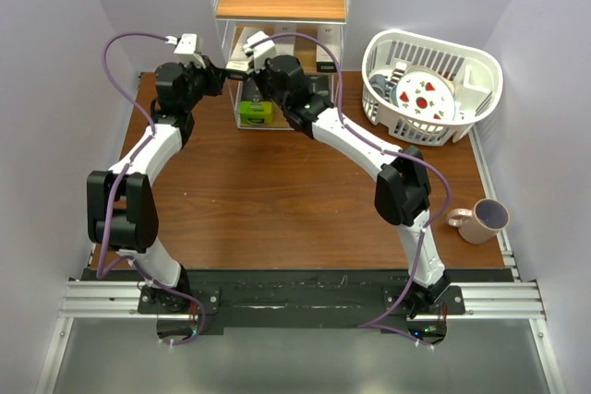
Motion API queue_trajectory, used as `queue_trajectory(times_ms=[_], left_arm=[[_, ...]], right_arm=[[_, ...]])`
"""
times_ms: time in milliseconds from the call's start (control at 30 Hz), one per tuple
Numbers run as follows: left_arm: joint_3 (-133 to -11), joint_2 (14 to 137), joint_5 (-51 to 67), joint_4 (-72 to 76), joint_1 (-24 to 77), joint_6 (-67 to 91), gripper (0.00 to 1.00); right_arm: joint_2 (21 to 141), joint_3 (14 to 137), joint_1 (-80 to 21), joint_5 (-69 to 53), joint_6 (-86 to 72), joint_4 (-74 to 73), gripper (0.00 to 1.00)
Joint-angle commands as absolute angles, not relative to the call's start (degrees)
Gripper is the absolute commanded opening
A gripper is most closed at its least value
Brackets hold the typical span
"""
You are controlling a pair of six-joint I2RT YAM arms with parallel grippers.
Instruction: Place and organize the shaving razors onto the shelf
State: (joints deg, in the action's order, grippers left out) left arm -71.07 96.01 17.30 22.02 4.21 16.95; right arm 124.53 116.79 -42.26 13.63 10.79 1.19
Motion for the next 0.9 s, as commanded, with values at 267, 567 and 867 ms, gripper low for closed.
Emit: queue_trajectory(times_ms=[267, 567, 867], left_arm=[[-74.27, 95.54, 17.75, 23.47, 4.66, 17.31, 0.15], [-74.27, 95.54, 18.37, 22.94, 4.66, 18.54, 0.15], [-74.09, 95.1, 18.72, 22.94, 4.75, 19.42, 0.15]], right_arm=[[126.29, 122.34, -42.19, 16.35, 12.57, 6.33, 0.13], [130.69, 126.73, -42.1, 15.38, 12.57, 7.82, 0.16], [134.55, 130.69, -42.1, 15.03, 11.87, 8.79, 0.18]])
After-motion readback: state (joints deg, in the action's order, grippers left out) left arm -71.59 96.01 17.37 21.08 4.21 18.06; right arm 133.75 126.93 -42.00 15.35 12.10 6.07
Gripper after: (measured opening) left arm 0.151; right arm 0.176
